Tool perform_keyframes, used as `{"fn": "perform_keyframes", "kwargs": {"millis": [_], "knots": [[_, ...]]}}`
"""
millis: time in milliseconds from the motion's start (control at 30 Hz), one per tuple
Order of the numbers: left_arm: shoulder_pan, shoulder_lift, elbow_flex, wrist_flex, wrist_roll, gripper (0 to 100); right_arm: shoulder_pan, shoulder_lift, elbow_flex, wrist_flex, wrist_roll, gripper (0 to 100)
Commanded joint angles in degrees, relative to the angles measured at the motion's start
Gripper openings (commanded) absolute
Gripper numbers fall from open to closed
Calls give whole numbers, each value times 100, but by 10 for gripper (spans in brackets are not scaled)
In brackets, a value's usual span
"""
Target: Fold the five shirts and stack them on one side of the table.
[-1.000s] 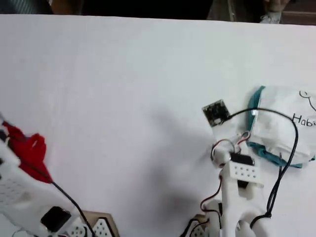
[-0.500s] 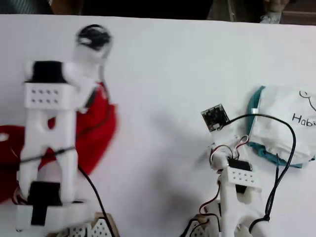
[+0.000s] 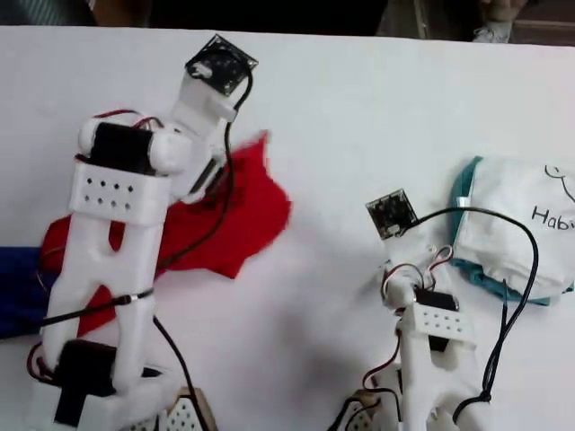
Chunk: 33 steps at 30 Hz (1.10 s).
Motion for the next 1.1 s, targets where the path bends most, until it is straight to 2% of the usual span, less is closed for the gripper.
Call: {"fn": "perform_keyframes", "kwargs": {"millis": [0, 167, 267, 433, 600, 800, 900, 1067], "knots": [[-334, -211, -198, 44, 0, 256, -57, -154, -18, -101, -44, 116], [-1574, -185, 505, 18, -44, 246, -57, -154, -18, -101, -44, 116], [-2418, 0, 1358, -123, -466, 245, -57, -154, -18, -101, -44, 116], [-3675, 114, 2923, -1108, -1064, 245, -215, -154, -18, -84, -44, 116], [-4193, 141, 3802, -1811, -1609, 245, -259, -154, -9, -66, -44, 116], [-4615, 105, 4347, -1864, -2057, 244, -242, -207, -281, -4, -44, 118], [-4809, 114, 4426, -1873, -2215, 244, -330, -154, -1099, 734, -62, 118], [-5029, 97, 4365, -1916, -2233, 244, -1015, -4, -2769, 1807, -466, 117]]}}
